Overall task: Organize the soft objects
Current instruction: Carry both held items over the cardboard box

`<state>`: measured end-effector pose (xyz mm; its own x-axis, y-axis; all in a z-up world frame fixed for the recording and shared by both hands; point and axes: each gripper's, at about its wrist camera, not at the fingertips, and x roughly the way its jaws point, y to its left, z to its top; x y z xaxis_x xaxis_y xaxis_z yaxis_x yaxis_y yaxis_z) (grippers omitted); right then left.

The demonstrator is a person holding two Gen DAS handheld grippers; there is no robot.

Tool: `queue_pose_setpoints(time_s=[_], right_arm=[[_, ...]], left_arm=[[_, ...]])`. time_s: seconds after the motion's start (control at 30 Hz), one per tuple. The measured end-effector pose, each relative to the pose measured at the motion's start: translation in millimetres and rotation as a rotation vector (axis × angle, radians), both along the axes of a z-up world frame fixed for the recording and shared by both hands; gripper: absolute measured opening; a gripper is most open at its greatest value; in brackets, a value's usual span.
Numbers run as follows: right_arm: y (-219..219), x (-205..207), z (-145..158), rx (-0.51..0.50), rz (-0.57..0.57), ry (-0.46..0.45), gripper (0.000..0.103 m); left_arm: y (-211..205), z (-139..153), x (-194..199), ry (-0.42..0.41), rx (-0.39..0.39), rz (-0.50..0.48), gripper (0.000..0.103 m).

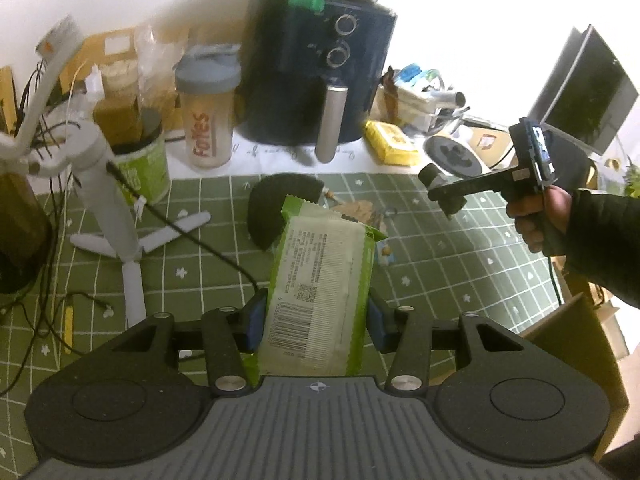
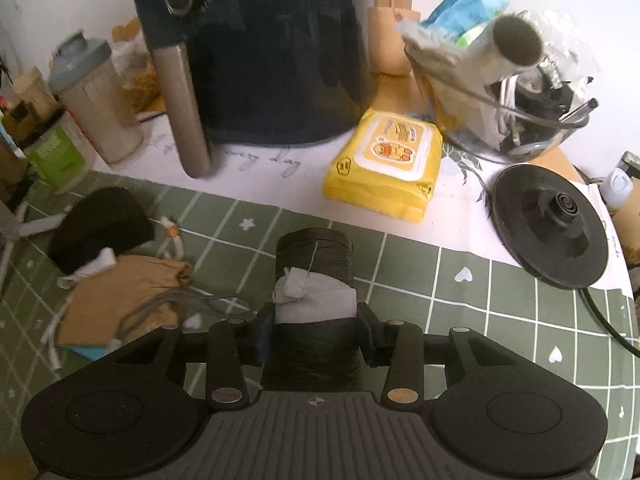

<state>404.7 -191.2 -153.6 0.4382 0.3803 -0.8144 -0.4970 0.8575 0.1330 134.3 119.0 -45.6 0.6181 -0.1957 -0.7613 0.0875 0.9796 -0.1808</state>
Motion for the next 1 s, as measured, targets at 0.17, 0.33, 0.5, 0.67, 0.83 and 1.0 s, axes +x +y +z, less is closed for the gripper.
queue_pose_setpoints(time_s=[0.17,0.33,0.5,0.67,0.83,1.0], right_arm=[[-11,-18,25,0.028,0.0,-0.007,0.045],[-20,-40,48,0.062,0.014,0.001,0.045],[-28,-66,65,0.095,0.032,0.006,0.045],[-35,-96,82,0.111,0.055,-0.004,0.045],[-43,-125,97,0.129,0.071,-0.014,0.045],[-52,-152,107,0.154,0.081,-0.011,0.045]], left_arm=[[-7,11,-4,-0.018,-0.001,-0.009,0.048],[-17,21,-11,-0.048,0.0,-0.041,0.048],[-30,29,-19,-0.061,-0.01,-0.064,0.048],[-40,35,-28,-0.062,-0.019,-0.078,0.048],[-49,39,-40,-0.06,-0.026,-0.093,0.048],[-60,38,-52,-0.045,-0.03,-0.112,0.048]])
